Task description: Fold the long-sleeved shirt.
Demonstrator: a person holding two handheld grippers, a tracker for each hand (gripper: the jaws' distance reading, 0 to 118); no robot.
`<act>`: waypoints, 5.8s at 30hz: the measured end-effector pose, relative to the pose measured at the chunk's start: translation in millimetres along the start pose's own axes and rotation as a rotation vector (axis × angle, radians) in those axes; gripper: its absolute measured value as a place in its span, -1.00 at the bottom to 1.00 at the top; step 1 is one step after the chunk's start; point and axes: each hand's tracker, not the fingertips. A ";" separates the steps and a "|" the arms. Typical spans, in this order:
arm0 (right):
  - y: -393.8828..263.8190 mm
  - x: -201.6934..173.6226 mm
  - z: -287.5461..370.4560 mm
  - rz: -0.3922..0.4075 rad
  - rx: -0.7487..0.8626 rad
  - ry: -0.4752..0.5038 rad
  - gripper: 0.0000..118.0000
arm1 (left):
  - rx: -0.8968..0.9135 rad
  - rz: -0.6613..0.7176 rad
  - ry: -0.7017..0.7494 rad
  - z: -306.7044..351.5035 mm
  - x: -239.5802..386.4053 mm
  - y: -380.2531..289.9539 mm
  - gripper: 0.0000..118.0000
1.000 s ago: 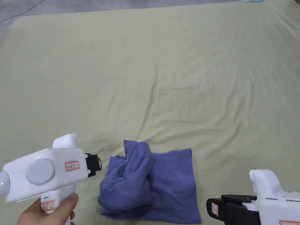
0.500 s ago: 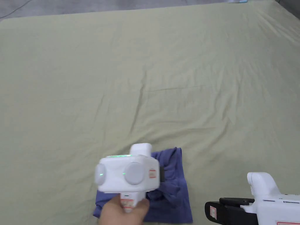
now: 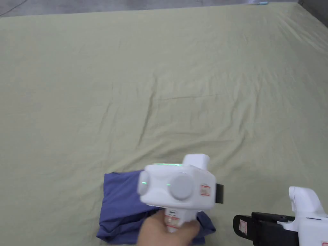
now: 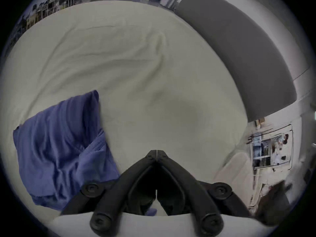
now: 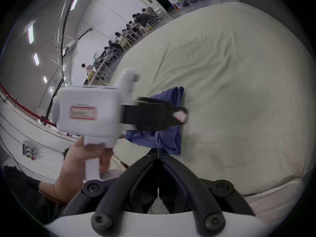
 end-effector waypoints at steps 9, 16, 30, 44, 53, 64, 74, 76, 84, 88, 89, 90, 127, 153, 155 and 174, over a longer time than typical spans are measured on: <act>15.7 -15.0 -61.0 0.047 -0.092 0.081 -0.96 | 0.152 0.305 0.259 136.9 -155.1 -39.7 -1.00; 74.2 -33.8 -146.9 -0.003 -0.126 0.194 -0.96 | 0.196 0.456 0.240 161.9 -185.1 -75.2 -1.00; 70.0 21.9 -245.3 -0.034 -0.258 0.034 -0.96 | 0.181 0.407 0.247 153.3 -183.4 -52.8 -1.00; 69.7 61.7 -247.7 -0.172 -0.289 0.236 -0.96 | 0.054 0.624 -0.152 78.4 -270.7 -58.8 1.00; 66.9 77.0 -251.6 -0.230 -0.295 0.313 -0.96 | 0.068 0.761 -0.661 26.2 -289.7 -65.2 1.00; 64.7 75.6 -249.9 -0.230 -0.279 0.315 -0.96 | -0.026 0.583 -0.503 12.9 -278.8 -38.6 1.00; 62.1 68.8 -246.8 -0.237 -0.259 0.291 -0.96 | 0.017 0.645 -0.258 25.5 -267.8 -59.9 -0.80; 64.1 56.6 -238.8 -0.212 -0.234 0.235 -0.96 | 0.010 0.638 -0.224 31.9 -259.7 -53.0 -0.80; 65.4 -22.4 -160.4 -0.066 0.002 -0.004 -0.96 | -0.027 0.442 -0.060 73.3 -210.5 -17.6 -0.80; 62.8 -58.0 -127.5 -0.027 0.104 -0.204 -0.96 | -0.035 0.313 0.067 89.3 -200.4 -8.9 -0.80; 62.4 -67.1 -124.8 -0.006 0.106 -0.245 -0.96 | -0.036 0.304 0.076 93.6 -203.9 -8.2 -0.80; 62.1 -77.1 -123.3 0.016 0.110 -0.284 -0.96 | -0.032 0.323 0.057 98.6 -207.7 -8.4 -0.80; 12.9 -359.8 -195.3 0.539 -0.015 0.087 -0.96 | -0.104 0.480 0.658 291.5 -439.1 -95.6 -0.80; 22.6 -341.5 -158.6 0.495 0.018 0.139 -0.96 | 0.334 0.420 0.890 370.2 -298.3 -86.9 -1.00; 30.8 -335.9 -147.1 0.497 0.058 0.139 -0.96 | 0.419 0.397 0.906 372.1 -264.6 -79.8 -1.00; 169.6 -204.1 149.5 0.517 0.887 -0.443 -0.96 | 1.013 -0.161 0.683 354.9 65.3 68.4 -1.00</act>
